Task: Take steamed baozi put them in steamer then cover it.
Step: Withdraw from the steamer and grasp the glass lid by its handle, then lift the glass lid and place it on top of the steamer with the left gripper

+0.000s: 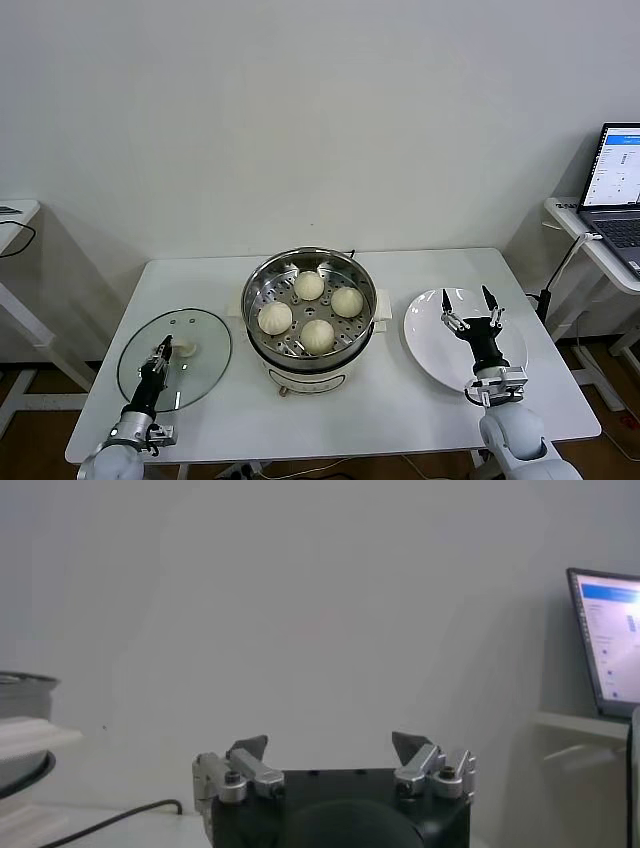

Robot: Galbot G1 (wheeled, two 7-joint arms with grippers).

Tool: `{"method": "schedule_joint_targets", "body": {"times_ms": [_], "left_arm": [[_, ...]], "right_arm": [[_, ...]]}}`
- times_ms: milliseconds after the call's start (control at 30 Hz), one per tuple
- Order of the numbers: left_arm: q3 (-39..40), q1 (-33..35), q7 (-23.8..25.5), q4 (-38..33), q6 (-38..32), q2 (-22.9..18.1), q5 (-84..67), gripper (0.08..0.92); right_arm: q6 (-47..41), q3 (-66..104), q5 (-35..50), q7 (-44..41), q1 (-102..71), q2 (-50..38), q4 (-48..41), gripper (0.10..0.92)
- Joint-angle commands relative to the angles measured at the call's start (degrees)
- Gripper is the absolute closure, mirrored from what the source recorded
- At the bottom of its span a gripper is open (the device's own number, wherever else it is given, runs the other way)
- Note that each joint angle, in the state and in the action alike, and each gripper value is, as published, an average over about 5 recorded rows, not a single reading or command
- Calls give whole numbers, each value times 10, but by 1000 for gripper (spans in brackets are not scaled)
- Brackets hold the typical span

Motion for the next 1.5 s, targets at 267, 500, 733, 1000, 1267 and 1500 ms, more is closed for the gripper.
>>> {"method": "schedule_joint_targets", "body": {"times_ms": [267, 500, 733, 1000, 1267, 1500], "left_arm": [[-23, 7, -6, -57, 5, 1, -25, 819], [-99, 54, 14, -240, 40, 49, -97, 819], [-104, 98, 58, -424, 93, 83, -139, 819], [116, 47, 127, -559, 204, 78, -112, 819], [370, -59, 196, -501, 326, 34, -61, 819], [447, -107, 284, -450, 415, 14, 2, 819]], "right_arm": [[1, 1, -3, 0, -2, 3, 3, 203], [3, 2, -5, -2, -6, 7, 1, 203], [4, 3, -6, -2, -5, 11, 0, 203], [3, 8, -7, -1, -9, 16, 3, 203], [6, 20, -9, 0, -12, 23, -5, 203], [11, 33, -13, -1, -18, 33, -13, 203]]}}
